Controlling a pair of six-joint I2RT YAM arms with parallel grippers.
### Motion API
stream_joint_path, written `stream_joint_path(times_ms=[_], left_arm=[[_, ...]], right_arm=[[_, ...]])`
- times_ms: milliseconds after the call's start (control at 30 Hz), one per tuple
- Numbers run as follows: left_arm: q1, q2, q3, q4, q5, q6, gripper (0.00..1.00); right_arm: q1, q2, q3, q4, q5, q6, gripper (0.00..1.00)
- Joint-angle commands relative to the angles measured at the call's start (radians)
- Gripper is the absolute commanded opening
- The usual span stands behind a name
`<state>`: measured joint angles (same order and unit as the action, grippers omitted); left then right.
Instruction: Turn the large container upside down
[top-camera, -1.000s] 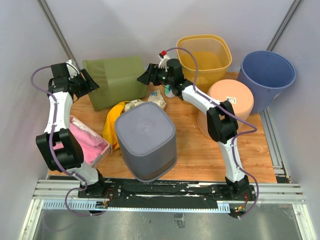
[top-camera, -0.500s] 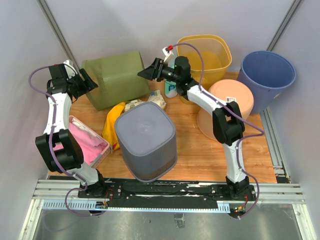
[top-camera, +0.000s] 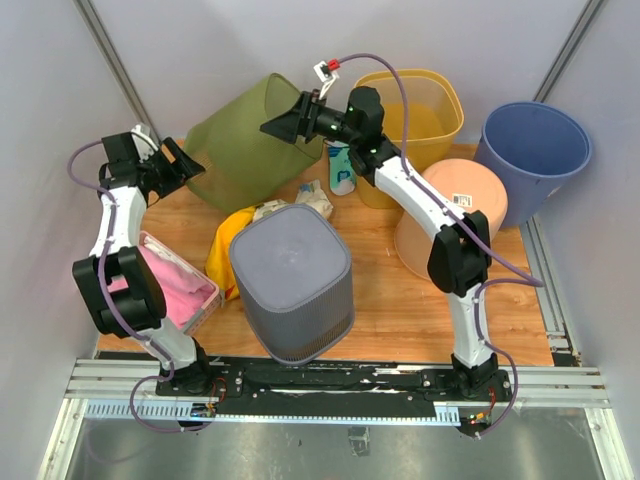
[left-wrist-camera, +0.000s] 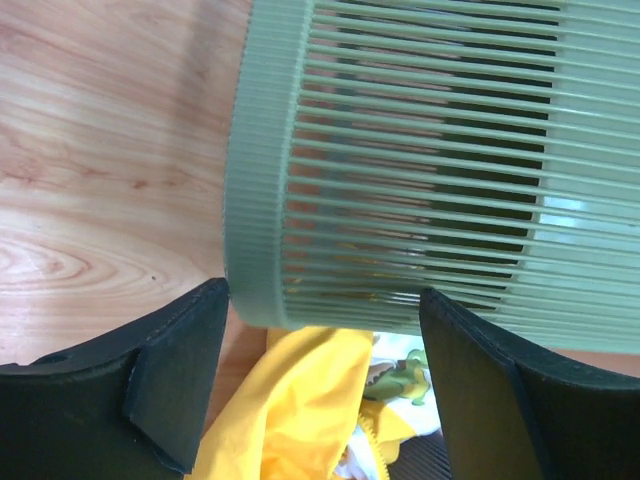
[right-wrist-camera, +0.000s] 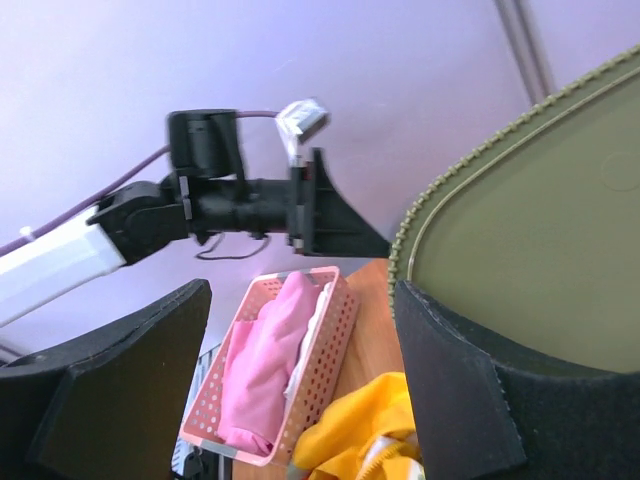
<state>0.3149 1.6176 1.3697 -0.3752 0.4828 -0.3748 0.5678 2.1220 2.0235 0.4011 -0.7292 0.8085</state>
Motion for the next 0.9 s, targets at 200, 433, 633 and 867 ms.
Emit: stream_joint_path(times_ms=[200, 433, 633, 867], left_arm=[[-0.039, 0.08, 0.032, 0.009, 0.001, -0.053, 0.9], [-0.038, -0.024, 0.079, -0.031, -0.135, -0.054, 0.99], [-0.04, -0.058, 0.104, -0.047, -0.104, -0.052, 0.99], [-0.04, -0.053, 0.151, -0.023, -0.05, -0.055, 0.99]], right_arm=[[0.146, 0.142, 0.211, -0.19, -0.035, -0.088, 0.75], [0.143, 0.213, 0.336, -0.289, 0.009, -0.113, 0.75], [0.137, 0.124, 0.308, -0.33, -0.01, -0.147, 0.76], [0.103, -0.183, -0.028, -0.396, 0.134, -0.267, 0.76]])
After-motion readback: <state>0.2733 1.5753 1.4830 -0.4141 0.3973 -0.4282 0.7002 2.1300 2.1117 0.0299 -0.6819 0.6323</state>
